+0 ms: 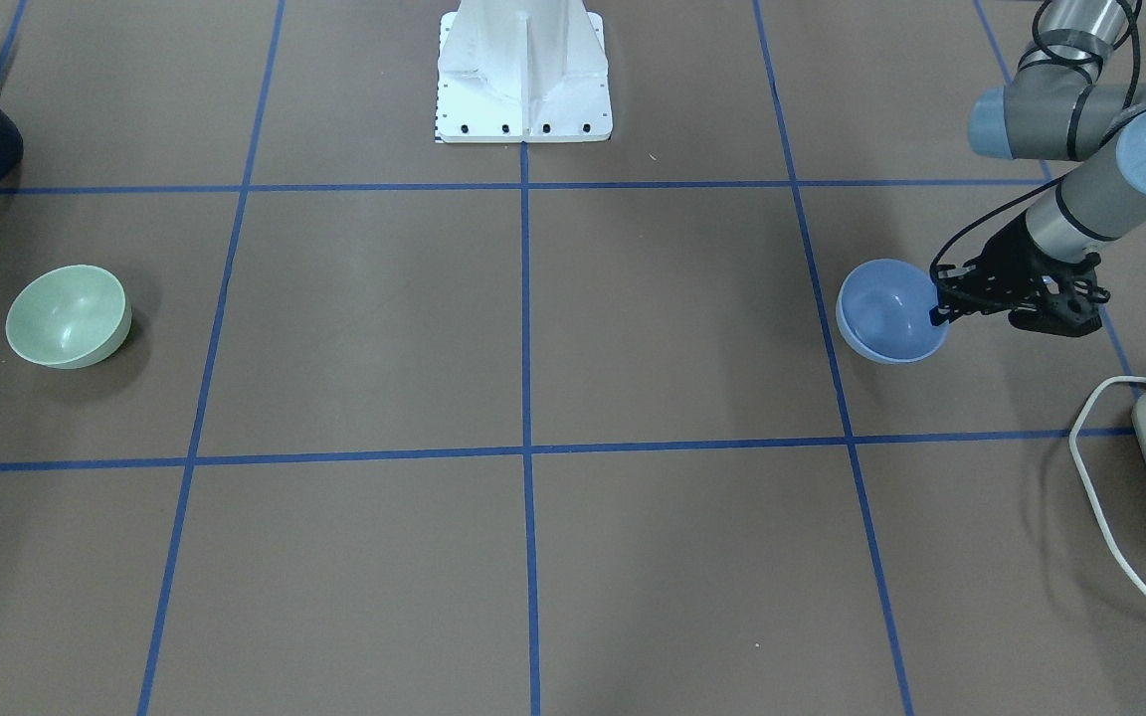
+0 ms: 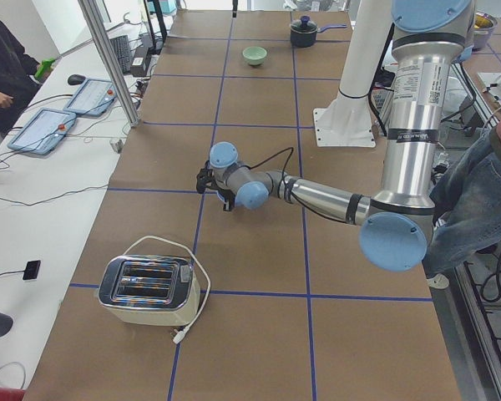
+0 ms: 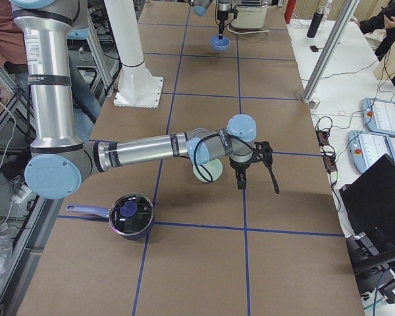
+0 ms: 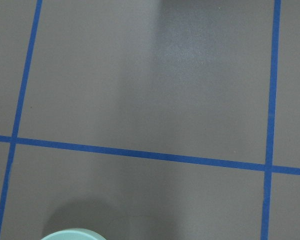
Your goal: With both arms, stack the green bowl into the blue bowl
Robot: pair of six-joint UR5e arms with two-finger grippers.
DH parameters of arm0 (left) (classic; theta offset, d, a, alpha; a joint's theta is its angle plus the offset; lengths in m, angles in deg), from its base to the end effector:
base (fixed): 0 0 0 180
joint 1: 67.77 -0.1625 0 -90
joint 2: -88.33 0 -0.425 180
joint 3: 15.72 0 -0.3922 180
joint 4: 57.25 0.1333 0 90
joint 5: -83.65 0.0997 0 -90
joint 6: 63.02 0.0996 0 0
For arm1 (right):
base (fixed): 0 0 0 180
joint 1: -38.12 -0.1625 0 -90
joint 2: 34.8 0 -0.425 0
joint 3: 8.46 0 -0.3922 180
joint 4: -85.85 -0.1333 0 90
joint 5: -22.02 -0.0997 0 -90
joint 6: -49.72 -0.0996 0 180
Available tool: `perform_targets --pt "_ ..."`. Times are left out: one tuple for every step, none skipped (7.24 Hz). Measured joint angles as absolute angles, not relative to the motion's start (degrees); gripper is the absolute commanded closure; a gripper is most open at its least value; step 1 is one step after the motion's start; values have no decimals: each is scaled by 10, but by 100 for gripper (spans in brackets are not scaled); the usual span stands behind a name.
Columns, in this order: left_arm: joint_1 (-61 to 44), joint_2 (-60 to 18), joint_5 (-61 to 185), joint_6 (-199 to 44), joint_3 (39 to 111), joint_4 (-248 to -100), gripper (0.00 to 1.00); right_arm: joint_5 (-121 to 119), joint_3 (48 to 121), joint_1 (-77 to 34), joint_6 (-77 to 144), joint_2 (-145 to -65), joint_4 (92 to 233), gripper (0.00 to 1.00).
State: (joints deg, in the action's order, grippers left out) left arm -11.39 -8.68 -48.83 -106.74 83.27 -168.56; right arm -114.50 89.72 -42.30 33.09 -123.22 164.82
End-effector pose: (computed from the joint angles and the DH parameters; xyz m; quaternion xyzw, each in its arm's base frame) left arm 0.2510 -0.4968 0.4742 0.0183 0.4543 0.0377 0.8899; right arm -0.0257 -0.5187 0.5495 0.0734 -0.4159 -0.0156 0.9063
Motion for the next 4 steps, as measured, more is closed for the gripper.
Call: perform_targets --pt "-114 -134 -491 -1079 854 -1609 100 -1145 901 -423 334 -1243 1647 0" --pt "-124 -185 -490 -1114 863 -1556 100 -1145 907 -421 338 -1255 1647 0" --pt "-149 -229 -480 -1165 865 -1531 100 -1144 912 -414 342 -1266 1646 0" --pt "-183 -267 -459 -1219 863 -1517 100 -1139 913 -399 343 -1275 1646 0"
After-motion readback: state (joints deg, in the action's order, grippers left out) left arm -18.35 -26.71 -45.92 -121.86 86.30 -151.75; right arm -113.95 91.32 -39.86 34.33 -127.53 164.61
